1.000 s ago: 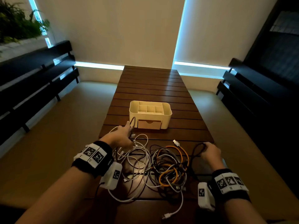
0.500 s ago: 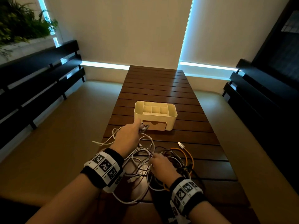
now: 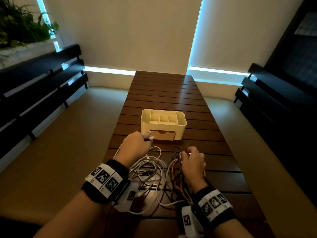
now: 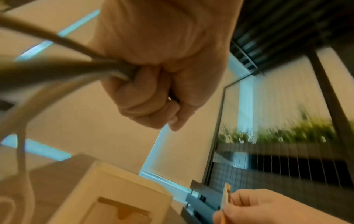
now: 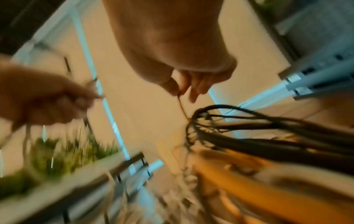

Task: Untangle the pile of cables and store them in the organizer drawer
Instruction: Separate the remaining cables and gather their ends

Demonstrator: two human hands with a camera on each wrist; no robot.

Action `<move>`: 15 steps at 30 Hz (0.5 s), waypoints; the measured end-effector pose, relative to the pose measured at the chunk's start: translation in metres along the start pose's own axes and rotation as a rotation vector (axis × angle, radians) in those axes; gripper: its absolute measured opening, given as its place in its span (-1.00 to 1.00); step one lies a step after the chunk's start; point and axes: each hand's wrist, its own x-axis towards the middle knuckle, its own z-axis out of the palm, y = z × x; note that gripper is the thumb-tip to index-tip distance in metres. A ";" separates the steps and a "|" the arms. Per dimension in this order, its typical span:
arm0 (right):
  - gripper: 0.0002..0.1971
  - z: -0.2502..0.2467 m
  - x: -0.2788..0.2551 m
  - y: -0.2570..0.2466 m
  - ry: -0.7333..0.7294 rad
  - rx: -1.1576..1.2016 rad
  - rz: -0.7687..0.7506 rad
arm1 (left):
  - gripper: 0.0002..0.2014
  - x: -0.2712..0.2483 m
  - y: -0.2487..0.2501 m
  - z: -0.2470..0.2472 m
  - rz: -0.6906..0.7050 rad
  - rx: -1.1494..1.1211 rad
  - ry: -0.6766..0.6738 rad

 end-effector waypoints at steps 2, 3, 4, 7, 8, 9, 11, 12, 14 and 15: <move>-0.95 -0.018 0.008 -0.013 0.127 0.244 0.132 | -0.68 0.001 0.005 0.004 -0.003 -0.194 -0.027; -0.96 -0.025 0.010 -0.018 0.167 0.362 0.105 | -0.73 0.000 0.008 0.006 0.006 -0.293 -0.026; -0.92 -0.032 0.010 -0.023 0.195 0.498 0.036 | -0.79 -0.001 0.011 0.007 0.018 -0.392 -0.018; -0.84 -0.052 0.006 -0.039 0.278 0.781 -0.147 | -0.82 -0.004 0.019 0.012 0.047 -0.610 -0.002; -0.83 -0.056 0.005 -0.041 0.314 0.796 -0.187 | -0.83 -0.004 0.021 0.014 0.050 -0.685 0.000; -0.85 -0.060 0.004 -0.043 0.345 0.771 -0.212 | -0.83 -0.006 0.025 0.014 0.056 -0.759 0.005; -0.85 -0.066 0.009 -0.043 0.357 0.631 -0.196 | -0.86 -0.008 0.029 0.015 0.070 -0.883 0.022; -0.82 -0.070 0.012 -0.043 0.304 0.569 -0.145 | -0.92 -0.009 0.031 0.015 0.078 -0.920 0.025; -0.74 -0.077 0.016 -0.047 0.081 0.653 -0.001 | -0.77 -0.010 0.034 0.016 0.090 -0.960 0.027; -0.70 -0.080 0.016 -0.051 -0.042 0.778 0.041 | -0.71 -0.011 0.037 0.016 0.098 -0.974 0.021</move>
